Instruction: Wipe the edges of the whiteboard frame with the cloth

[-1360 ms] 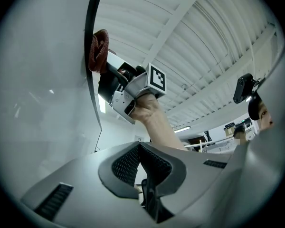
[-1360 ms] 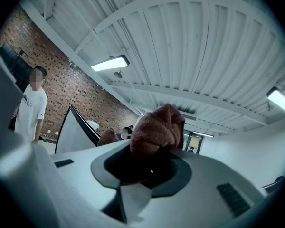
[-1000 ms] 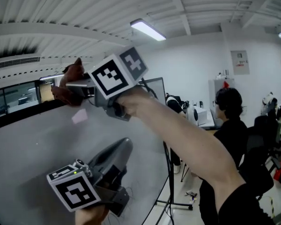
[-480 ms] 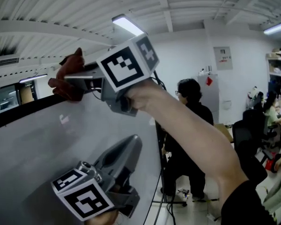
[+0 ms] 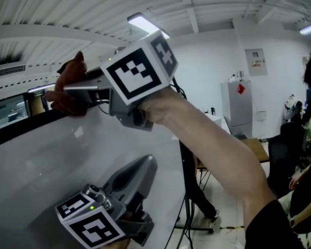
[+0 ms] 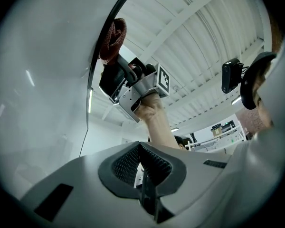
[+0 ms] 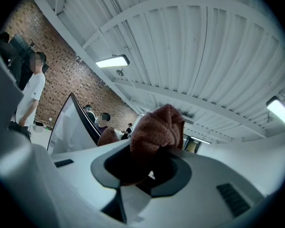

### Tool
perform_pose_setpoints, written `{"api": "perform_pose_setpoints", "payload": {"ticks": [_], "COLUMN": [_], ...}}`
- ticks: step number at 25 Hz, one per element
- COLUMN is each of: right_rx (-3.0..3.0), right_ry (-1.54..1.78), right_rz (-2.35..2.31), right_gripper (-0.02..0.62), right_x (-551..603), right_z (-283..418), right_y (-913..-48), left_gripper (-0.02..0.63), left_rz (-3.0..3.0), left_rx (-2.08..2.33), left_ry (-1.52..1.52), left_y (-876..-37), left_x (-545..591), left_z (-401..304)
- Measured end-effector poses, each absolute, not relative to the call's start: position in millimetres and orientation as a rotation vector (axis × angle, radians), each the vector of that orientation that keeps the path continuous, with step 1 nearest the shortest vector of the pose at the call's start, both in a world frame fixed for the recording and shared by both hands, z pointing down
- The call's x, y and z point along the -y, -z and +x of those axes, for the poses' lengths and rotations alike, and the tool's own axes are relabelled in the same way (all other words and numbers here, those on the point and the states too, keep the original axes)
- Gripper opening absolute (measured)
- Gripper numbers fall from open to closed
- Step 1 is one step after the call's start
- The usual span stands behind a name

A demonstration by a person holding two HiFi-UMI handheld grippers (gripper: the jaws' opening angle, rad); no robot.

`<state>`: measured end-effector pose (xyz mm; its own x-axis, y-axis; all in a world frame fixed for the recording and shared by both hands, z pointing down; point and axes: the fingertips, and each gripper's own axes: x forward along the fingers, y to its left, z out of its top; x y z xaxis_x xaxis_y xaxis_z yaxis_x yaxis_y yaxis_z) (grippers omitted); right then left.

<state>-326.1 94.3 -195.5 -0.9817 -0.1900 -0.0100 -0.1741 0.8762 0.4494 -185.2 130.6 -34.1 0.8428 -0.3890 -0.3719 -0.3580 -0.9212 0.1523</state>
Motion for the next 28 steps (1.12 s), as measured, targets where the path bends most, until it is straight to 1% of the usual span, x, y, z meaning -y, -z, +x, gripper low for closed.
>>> {"api": "perform_pose_setpoints", "payload": {"ticks": [3,9,18,24,28], "right_rx": [2.978,2.988,3.006,2.995,2.995], "right_ry": [0.757,0.729,0.694,0.678,0.656], "right_rz": [0.277,0.23,0.181,0.19,0.194], "right_gripper": [0.114,0.114,0.114,0.112,0.114], "right_x": [-78,-41,9,23,35], "right_z": [-311,-290,-233,-226,-228], "right_y": [196,190,200,202,199], "left_gripper": [-0.012,-0.012,-0.012,-0.012,-0.012], "left_rz": [2.945,2.94,2.91,2.889,2.873], "left_rx": [0.621,0.672,0.741,0.759,0.78], "left_ry": [0.615,0.621,0.617,0.609,0.627], "left_y": [36,34,42,39,34], "left_x": [-111,-74,-27,-19,-13], "left_z": [-166,-139,-82,-69,-73]}}
